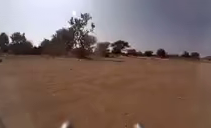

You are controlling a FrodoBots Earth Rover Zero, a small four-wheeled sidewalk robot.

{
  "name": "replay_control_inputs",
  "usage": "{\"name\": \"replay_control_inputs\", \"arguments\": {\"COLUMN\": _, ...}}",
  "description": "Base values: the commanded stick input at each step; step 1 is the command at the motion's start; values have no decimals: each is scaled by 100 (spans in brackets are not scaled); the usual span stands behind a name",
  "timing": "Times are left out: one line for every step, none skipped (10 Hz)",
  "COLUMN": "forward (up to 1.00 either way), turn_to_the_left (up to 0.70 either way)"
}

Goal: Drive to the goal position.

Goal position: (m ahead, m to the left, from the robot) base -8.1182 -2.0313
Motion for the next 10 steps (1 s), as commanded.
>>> {"name": "replay_control_inputs", "arguments": {"forward": 70, "turn_to_the_left": -10}}
{"name": "replay_control_inputs", "arguments": {"forward": 70, "turn_to_the_left": 0}}
{"name": "replay_control_inputs", "arguments": {"forward": 70, "turn_to_the_left": 0}}
{"name": "replay_control_inputs", "arguments": {"forward": 70, "turn_to_the_left": 0}}
{"name": "replay_control_inputs", "arguments": {"forward": 70, "turn_to_the_left": -1}}
{"name": "replay_control_inputs", "arguments": {"forward": 70, "turn_to_the_left": -3}}
{"name": "replay_control_inputs", "arguments": {"forward": 70, "turn_to_the_left": -4}}
{"name": "replay_control_inputs", "arguments": {"forward": 70, "turn_to_the_left": -5}}
{"name": "replay_control_inputs", "arguments": {"forward": 70, "turn_to_the_left": -5}}
{"name": "replay_control_inputs", "arguments": {"forward": 70, "turn_to_the_left": -6}}
